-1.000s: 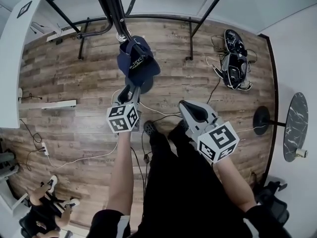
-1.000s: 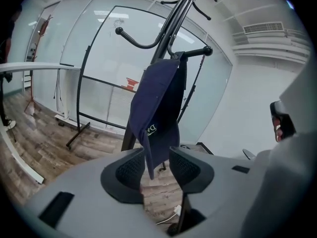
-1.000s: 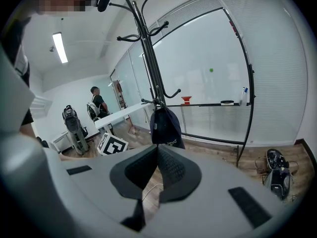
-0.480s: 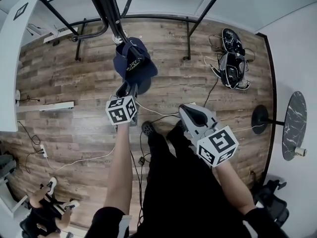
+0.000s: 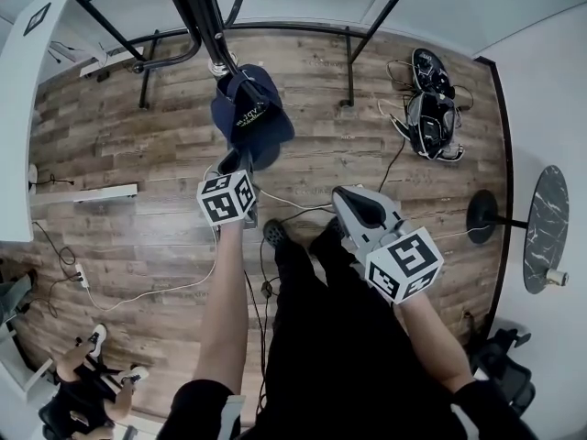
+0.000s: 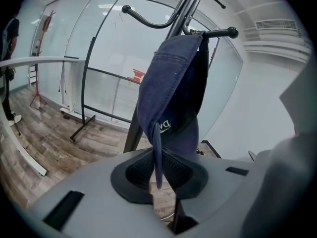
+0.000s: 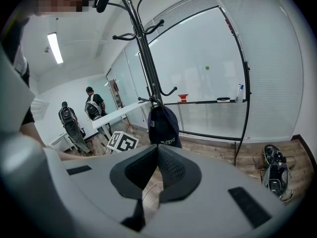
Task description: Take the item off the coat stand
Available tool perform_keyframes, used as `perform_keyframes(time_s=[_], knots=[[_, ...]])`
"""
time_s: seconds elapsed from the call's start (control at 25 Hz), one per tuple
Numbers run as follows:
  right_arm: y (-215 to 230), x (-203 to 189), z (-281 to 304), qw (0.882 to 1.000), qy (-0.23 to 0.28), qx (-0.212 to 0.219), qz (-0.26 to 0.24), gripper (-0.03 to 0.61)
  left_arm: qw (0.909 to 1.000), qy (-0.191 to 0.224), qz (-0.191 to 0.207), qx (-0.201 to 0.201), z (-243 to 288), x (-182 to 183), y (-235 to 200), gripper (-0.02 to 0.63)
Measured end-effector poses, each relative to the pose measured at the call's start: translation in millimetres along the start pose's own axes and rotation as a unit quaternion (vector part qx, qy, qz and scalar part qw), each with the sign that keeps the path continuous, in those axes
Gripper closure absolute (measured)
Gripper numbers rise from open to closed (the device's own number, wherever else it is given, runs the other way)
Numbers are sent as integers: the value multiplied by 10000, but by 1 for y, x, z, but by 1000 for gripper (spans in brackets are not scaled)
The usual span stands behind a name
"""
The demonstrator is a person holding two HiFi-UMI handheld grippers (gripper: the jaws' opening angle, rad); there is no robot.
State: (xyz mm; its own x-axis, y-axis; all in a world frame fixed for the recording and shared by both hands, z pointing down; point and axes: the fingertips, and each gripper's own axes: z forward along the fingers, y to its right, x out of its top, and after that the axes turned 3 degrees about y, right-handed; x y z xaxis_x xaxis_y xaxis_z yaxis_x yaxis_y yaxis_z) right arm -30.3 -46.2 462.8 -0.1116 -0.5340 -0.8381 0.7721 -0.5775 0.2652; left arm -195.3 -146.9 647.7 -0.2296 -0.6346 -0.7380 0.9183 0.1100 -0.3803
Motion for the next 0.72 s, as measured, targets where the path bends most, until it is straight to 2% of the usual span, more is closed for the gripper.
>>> perform_keyframes(time_s=[0.16,0.36,0.72], knots=[[0,0,1,10000,-2,12,22,548,9999,58,-135,28,-3,1,-1,581],[0,1,0,10000,22,-5,37,548,9997,78,-220,44,-8,2,0,581],[2,2,-5,9999,101,-25,34,548,9996,188,-176,-106,-20,5,16,581]])
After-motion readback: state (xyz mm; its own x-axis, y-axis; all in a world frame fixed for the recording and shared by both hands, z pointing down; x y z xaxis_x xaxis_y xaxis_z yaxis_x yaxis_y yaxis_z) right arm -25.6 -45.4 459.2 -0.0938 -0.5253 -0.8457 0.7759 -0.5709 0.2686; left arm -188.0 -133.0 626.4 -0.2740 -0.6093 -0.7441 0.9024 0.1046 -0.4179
